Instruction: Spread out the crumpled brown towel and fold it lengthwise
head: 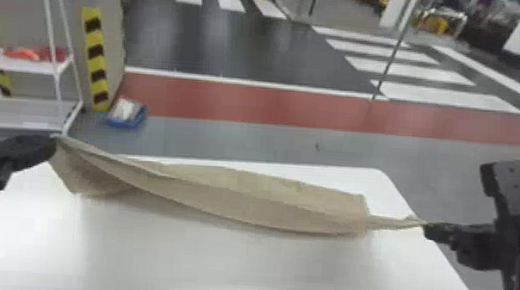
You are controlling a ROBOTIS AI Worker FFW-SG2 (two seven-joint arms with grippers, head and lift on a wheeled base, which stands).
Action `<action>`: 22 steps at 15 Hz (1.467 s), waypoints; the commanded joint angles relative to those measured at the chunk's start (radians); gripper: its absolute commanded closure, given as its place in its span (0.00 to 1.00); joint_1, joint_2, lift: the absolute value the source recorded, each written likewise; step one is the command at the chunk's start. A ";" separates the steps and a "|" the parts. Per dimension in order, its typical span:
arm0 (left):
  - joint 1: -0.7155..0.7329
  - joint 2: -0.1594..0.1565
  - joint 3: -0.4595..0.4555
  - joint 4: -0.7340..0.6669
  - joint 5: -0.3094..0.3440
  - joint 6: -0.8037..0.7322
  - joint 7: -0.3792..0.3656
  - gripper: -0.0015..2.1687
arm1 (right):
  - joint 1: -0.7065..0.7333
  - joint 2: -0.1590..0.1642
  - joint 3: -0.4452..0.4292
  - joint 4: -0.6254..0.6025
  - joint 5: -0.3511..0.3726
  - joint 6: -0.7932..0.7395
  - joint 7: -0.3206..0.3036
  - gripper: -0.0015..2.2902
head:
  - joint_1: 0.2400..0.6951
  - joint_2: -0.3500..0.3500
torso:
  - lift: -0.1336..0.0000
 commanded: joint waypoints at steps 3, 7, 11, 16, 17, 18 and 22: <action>0.334 -0.011 0.167 -0.046 0.077 -0.321 -0.085 0.67 | 0.321 0.105 -0.091 -0.125 -0.049 -0.191 0.036 0.94 | 1.00 0.22 | 0.07; 0.447 -0.008 0.248 0.005 0.084 -0.517 -0.203 0.67 | 0.392 0.121 -0.172 -0.124 -0.085 -0.237 0.076 0.94 | 1.00 0.23 | 0.07; 0.374 0.001 0.259 0.023 -0.034 -0.471 -0.253 0.67 | 0.252 0.116 -0.169 -0.046 -0.062 -0.191 0.093 0.94 | 1.00 0.23 | 0.07; 0.147 0.053 0.158 0.159 -0.167 -0.250 -0.333 0.67 | 0.002 0.099 -0.041 0.152 0.067 -0.081 0.103 0.94 | 1.00 0.26 | 0.07; 0.116 0.062 0.138 0.192 -0.189 -0.222 -0.342 0.67 | -0.042 0.099 -0.018 0.197 0.087 -0.068 0.103 0.94 | 1.00 0.27 | 0.07; 0.078 0.075 0.112 0.229 -0.216 -0.192 -0.351 0.67 | -0.084 0.099 0.002 0.243 0.115 -0.068 0.117 0.94 | 1.00 0.28 | 0.07; -0.048 0.111 0.043 0.334 -0.304 -0.087 -0.396 0.67 | -0.245 0.098 0.070 0.418 0.182 -0.068 0.134 0.94 | 1.00 0.29 | 0.07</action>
